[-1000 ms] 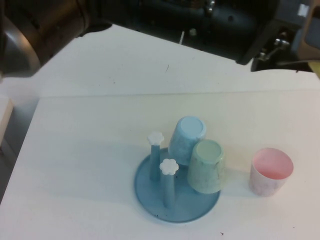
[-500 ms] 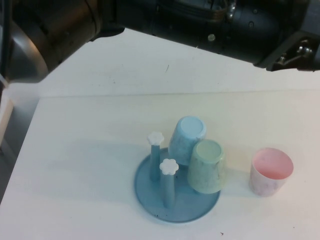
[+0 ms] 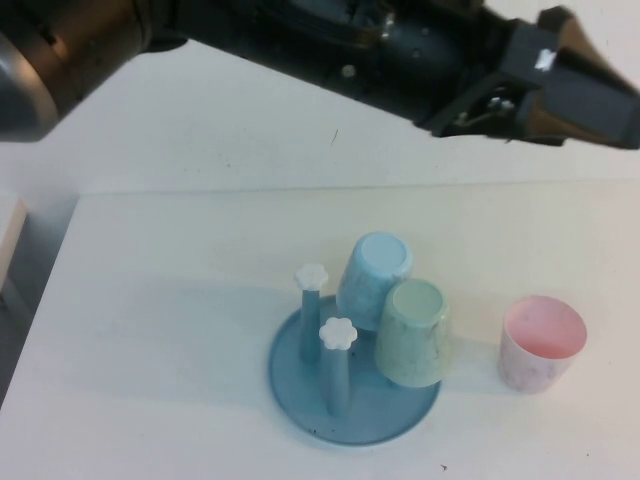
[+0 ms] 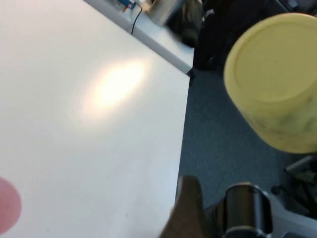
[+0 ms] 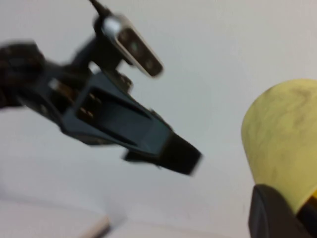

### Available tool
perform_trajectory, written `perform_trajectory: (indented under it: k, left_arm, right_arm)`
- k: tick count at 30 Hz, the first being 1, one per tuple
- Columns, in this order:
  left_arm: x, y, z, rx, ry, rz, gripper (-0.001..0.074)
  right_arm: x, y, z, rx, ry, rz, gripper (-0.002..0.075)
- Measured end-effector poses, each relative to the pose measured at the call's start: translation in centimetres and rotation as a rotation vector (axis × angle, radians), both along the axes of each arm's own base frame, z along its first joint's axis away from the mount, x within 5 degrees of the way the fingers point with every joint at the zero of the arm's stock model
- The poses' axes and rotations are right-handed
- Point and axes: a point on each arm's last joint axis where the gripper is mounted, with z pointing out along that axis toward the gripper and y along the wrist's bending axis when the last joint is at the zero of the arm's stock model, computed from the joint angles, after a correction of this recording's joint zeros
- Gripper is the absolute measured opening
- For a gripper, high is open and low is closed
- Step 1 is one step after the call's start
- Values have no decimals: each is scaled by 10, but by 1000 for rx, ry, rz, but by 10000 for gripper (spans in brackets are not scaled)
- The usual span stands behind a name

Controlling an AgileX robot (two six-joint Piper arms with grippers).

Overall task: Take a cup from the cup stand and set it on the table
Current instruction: Hand over the cup, then place the cup on the table

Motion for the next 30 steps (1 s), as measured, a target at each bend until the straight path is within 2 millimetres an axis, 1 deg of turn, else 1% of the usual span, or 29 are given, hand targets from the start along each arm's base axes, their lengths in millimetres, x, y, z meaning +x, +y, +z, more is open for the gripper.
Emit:
perform_trajectory:
  k: [2,5,7,8,10,11,13,16,18,21,24,26,28,30]
  left_arm:
    - [5,8,-4,49,9,13,499]
    - [14,18,-13,159,0,68,324]
    - [19,26,-21,271,-24,120,171]
    - [20,29,-24,315,-37,140,111]
    - [22,36,-27,411,-72,189,47]
    - [22,40,-26,446,-91,211,34]
    - [19,48,-24,501,-123,250,14]
    - [13,58,-14,537,-174,292,5]
    - [4,64,-10,542,-189,301,4]
    - [-18,77,-5,546,-212,298,2]
    - [-42,93,-13,589,-221,293,0]
    - [-56,104,-19,617,-233,308,0]
    - [-68,113,-28,633,-249,324,-1]
    - [-78,120,-35,624,-264,347,-1]
  right_arm:
    - [9,0,-5,-49,45,-3,17]
    - [31,0,-12,-164,129,-7,17]
    - [50,-1,-12,-263,193,5,17]
    - [61,-1,-10,-301,225,13,17]
    - [84,-2,-5,-411,309,43,17]
    - [94,-2,-3,-438,354,66,17]
    - [120,-3,1,-522,466,115,17]
    - [158,-8,-1,-621,639,167,17]
    - [180,-12,-7,-671,737,185,17]
    - [211,-19,-25,-735,875,197,17]
    - [226,-24,-45,-815,982,193,17]
    - [229,-24,-55,-886,1028,185,17]
    - [231,-19,-61,-948,1038,189,17]
    - [232,-8,-63,-981,1018,207,17]
